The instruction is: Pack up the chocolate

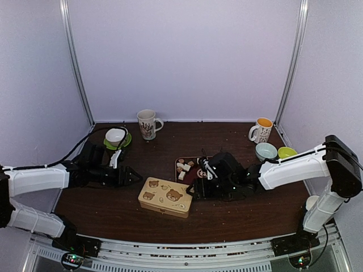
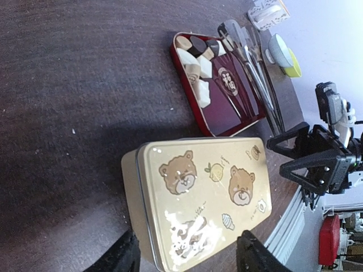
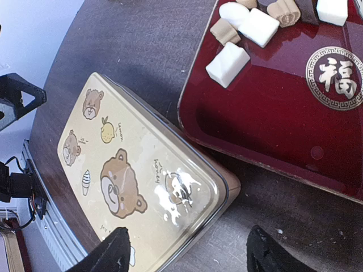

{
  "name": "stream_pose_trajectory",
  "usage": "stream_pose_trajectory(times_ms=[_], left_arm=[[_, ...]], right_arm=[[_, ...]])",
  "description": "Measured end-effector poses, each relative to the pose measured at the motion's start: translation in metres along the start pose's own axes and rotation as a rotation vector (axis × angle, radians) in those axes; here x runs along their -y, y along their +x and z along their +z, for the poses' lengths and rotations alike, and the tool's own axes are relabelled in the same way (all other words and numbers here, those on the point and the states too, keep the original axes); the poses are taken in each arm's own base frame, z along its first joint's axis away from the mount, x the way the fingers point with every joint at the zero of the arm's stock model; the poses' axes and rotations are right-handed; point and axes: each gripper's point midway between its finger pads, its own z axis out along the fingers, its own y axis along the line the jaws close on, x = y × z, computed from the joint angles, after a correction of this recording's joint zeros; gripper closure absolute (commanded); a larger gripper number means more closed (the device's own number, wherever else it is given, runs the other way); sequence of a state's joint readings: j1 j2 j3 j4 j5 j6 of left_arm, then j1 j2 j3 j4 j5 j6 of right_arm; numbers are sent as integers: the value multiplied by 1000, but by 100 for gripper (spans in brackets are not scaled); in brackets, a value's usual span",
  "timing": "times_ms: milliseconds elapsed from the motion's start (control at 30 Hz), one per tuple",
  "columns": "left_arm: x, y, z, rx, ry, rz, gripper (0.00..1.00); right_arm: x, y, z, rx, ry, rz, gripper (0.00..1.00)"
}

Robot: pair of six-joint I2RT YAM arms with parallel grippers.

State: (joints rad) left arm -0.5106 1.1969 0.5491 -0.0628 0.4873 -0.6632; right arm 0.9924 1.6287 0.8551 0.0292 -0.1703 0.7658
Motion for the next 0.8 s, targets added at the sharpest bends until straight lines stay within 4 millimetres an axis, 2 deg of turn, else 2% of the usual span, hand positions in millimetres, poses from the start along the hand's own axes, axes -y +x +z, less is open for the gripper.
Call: stream_pose_trajectory(times_ms=[100, 200, 300, 400, 467, 567, 800], left_arm=[[11, 5, -6, -7, 24, 10, 40], [25, 13, -10, -22, 61, 15, 42], [30, 34, -11, -58, 85, 1, 43], [22, 59, -6, -109, 80, -44, 43], [13, 77, 0, -148, 68, -81, 43], [7, 91, 7, -184, 62, -119, 44], [4, 87, 23, -170, 64, -141, 44]], right_arm=[[-1, -6, -2, -3, 10, -36, 29], [-10, -26, -3, 23, -2, -70, 29], [-13, -50, -1, 55, -10, -84, 29], [-7, -63, 8, 54, -8, -85, 30], [-1, -64, 17, 34, -6, -87, 29], [7, -60, 29, -6, 0, -84, 30], [0, -38, 42, -106, -71, -88, 31]])
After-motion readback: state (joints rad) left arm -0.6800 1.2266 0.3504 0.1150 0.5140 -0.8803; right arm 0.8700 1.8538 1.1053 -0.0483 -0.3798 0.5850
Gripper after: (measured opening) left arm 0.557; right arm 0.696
